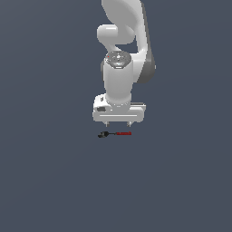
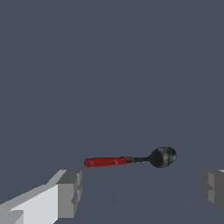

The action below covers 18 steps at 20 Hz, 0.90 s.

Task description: Pick up the object and move it to a goal position.

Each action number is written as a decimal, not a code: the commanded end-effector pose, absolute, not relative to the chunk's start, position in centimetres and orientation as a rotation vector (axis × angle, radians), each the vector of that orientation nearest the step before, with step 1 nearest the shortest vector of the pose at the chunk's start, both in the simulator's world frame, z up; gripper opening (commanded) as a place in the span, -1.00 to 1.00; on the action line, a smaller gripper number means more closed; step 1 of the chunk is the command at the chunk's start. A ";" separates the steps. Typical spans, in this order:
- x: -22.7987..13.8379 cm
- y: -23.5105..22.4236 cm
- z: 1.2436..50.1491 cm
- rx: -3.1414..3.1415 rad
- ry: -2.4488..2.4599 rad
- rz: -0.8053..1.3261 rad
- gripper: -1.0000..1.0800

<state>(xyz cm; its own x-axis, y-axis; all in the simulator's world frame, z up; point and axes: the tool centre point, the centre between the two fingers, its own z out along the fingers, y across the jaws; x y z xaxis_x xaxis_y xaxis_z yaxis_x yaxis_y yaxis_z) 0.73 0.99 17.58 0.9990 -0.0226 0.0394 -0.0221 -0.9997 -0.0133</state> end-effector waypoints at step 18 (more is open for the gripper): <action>0.5 -1.7 17.7 -3.160 0.100 -0.056 0.92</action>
<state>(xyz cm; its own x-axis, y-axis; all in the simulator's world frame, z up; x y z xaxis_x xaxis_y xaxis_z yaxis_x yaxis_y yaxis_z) 0.52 -1.73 17.80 0.9978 -0.0558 0.0362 -0.0566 -0.9982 0.0203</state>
